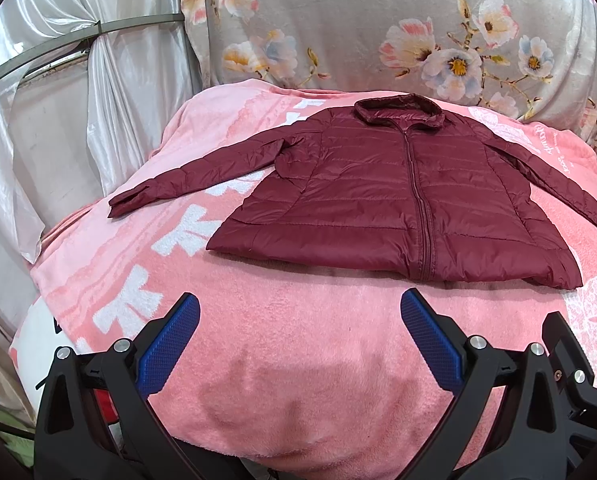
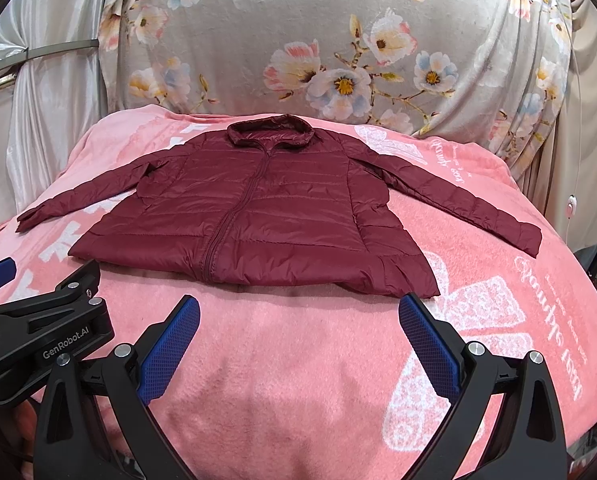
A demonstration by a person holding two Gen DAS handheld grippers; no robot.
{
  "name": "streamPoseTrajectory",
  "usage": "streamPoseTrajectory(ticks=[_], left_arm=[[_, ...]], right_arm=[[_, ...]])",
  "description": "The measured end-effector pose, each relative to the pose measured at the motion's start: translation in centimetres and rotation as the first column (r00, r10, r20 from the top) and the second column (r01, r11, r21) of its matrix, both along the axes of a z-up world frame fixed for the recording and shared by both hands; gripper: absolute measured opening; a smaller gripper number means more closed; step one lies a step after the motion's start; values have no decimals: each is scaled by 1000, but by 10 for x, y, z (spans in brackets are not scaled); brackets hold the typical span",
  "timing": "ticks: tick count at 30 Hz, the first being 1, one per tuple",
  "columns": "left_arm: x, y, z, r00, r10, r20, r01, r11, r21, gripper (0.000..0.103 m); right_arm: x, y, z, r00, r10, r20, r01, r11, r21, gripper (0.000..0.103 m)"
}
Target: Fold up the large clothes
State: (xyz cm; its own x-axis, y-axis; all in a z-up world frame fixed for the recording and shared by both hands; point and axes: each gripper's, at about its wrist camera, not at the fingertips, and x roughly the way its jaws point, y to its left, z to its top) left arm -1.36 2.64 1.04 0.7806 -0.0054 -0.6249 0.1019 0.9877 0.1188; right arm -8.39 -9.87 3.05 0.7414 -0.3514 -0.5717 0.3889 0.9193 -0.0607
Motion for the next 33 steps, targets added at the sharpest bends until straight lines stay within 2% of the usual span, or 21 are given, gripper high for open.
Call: streamPoseTrajectory(ticks=[18, 26, 30, 33], left_arm=[[0, 2, -5, 1000, 0, -7, 0, 1000, 3, 98], [7, -8, -14, 1000, -5, -28, 5, 1000, 16, 98], [22, -13, -13, 998, -9, -63, 9, 1000, -5, 98], [35, -13, -15, 996, 1, -89, -3, 1000, -23, 98]], right_arm=[[2, 0, 0, 1000, 0, -6, 0, 1000, 3, 98], [6, -6, -11, 1000, 5, -20, -4, 1000, 23, 98], [17, -29, -14, 999, -18, -26, 20, 999, 48, 98], [22, -65, -17, 998, -63, -21, 65, 990, 127, 98]])
